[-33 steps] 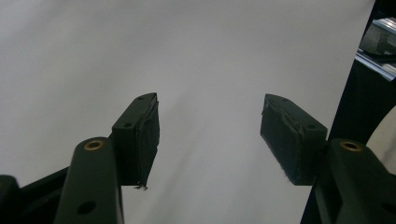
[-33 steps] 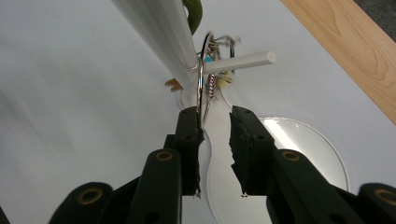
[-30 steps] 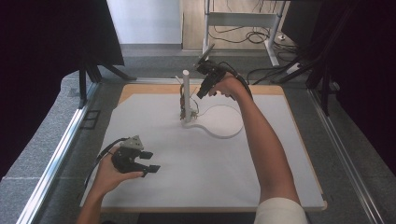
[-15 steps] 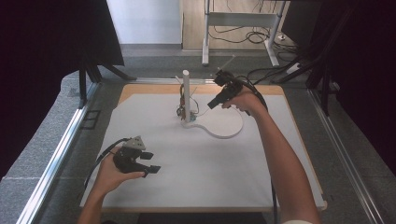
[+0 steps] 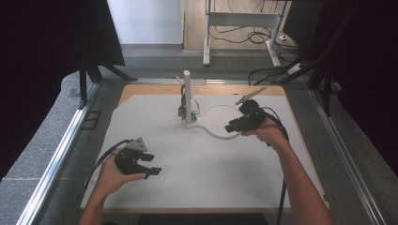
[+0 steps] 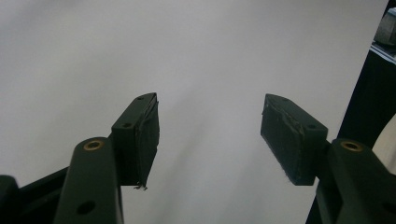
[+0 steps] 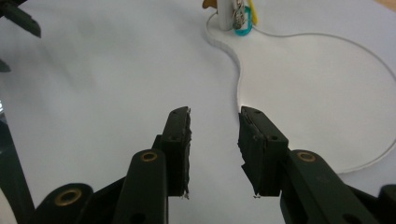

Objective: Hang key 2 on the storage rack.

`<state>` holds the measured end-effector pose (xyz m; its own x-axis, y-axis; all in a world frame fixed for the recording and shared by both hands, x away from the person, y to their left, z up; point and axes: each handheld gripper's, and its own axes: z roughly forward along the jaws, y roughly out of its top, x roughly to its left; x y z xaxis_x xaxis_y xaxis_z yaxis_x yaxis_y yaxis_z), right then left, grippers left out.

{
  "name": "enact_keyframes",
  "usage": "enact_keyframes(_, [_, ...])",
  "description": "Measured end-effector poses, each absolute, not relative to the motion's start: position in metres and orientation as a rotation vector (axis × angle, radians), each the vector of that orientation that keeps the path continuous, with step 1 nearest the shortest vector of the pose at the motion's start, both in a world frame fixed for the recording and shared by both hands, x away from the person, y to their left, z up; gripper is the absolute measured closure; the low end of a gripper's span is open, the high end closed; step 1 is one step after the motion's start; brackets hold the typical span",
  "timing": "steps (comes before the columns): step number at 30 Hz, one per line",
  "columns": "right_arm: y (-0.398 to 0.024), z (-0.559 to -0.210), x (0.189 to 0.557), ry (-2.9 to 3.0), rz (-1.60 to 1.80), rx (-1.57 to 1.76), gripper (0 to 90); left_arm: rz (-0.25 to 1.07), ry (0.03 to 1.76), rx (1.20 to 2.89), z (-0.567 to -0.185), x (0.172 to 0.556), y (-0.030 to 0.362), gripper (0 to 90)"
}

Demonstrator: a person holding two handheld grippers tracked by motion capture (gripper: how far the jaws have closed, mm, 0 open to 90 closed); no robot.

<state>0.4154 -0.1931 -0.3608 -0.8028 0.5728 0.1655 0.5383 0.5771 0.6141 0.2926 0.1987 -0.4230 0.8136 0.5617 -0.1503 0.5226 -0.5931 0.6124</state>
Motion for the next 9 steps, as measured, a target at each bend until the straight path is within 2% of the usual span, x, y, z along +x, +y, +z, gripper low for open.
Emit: enact_keyframes(9, [-0.208, -0.390, 0.394, 2.712, 1.049, 1.004, 59.8, 0.075, 0.797, 2.333, -0.423, 0.293, 0.198, 37.9])
